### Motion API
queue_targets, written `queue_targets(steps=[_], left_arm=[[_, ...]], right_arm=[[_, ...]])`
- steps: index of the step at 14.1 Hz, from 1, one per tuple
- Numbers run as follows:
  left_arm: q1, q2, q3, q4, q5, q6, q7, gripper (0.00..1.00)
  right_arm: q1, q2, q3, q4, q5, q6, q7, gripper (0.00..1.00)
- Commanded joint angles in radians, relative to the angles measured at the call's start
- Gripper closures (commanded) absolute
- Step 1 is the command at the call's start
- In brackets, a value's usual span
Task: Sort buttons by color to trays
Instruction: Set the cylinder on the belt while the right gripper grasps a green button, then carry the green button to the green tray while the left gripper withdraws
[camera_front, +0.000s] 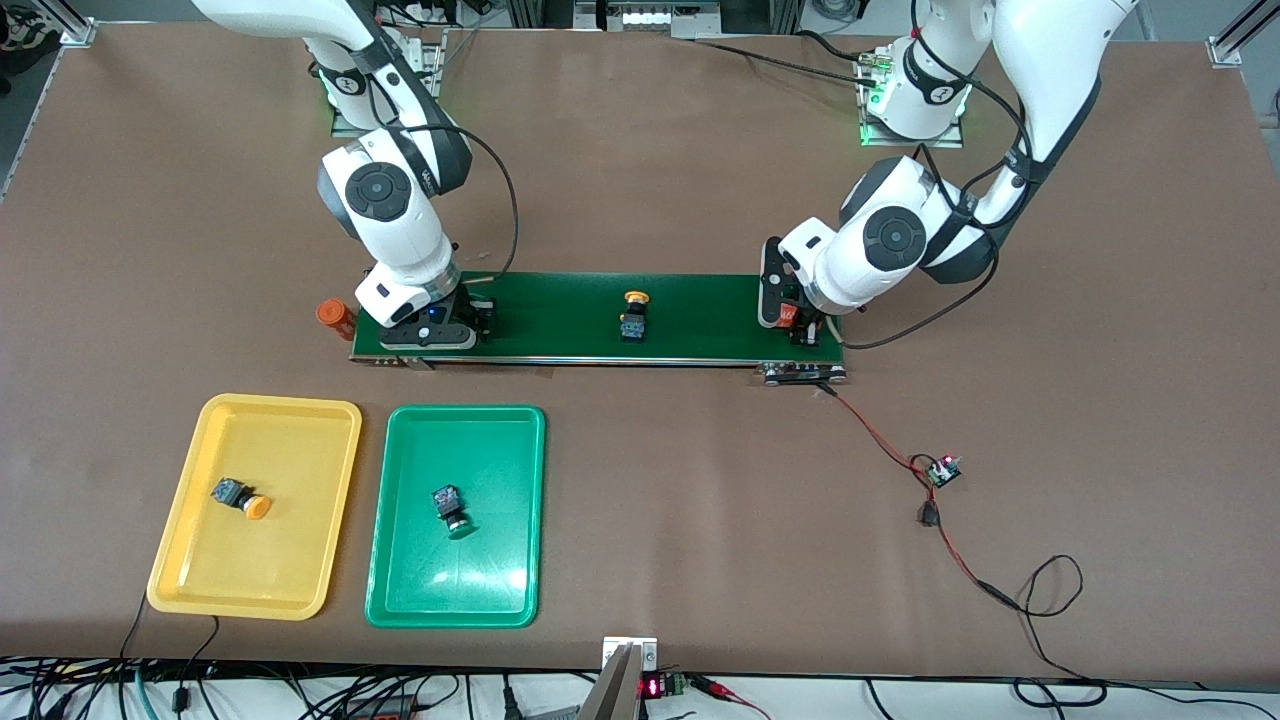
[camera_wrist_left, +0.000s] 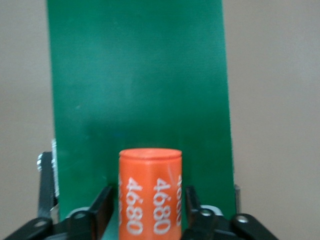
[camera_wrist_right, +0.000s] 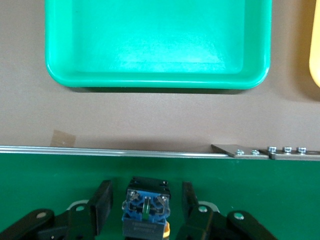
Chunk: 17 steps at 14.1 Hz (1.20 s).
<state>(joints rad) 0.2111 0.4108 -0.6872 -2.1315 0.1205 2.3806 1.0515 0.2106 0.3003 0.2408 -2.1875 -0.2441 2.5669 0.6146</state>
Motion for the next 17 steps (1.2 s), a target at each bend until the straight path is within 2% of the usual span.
queue_targets(steps=[1, 2, 4, 7, 10, 13, 15, 17], left_arm=[[0.008, -0.085, -0.005, 0.005, 0.019, -0.023, -0.054, 0.0], [0.011, -0.122, -0.008, 0.013, 0.007, -0.074, -0.053, 0.0], [0.045, -0.165, -0.014, 0.095, -0.005, -0.235, -0.048, 0.0], [0.143, -0.191, -0.002, 0.301, -0.048, -0.553, -0.054, 0.0], [0.278, -0.185, 0.003, 0.354, -0.048, -0.569, -0.053, 0.0], [0.283, -0.187, 0.083, 0.377, -0.056, -0.563, -0.056, 0.0], [0.28, -0.19, 0.121, 0.381, -0.052, -0.56, -0.05, 0.0], [0.277, -0.193, 0.165, 0.436, -0.047, -0.564, -0.056, 0.0]], right_arm=[[-0.005, 0.022, -0.005, 0.02, -0.006, 0.006, -0.036, 0.46], [-0.005, 0.022, -0.009, 0.02, -0.006, 0.006, -0.042, 0.46], [-0.005, 0.022, -0.011, 0.02, -0.006, 0.006, -0.045, 0.5], [-0.005, 0.022, -0.012, 0.02, -0.006, 0.003, -0.047, 0.65], [-0.004, 0.02, -0.024, 0.026, -0.006, -0.001, -0.088, 0.73], [-0.002, 0.007, -0.031, 0.058, -0.004, -0.072, -0.121, 0.74], [-0.002, -0.015, -0.047, 0.127, 0.003, -0.178, -0.197, 0.73], [-0.002, -0.026, -0.067, 0.179, 0.006, -0.218, -0.28, 0.73]])
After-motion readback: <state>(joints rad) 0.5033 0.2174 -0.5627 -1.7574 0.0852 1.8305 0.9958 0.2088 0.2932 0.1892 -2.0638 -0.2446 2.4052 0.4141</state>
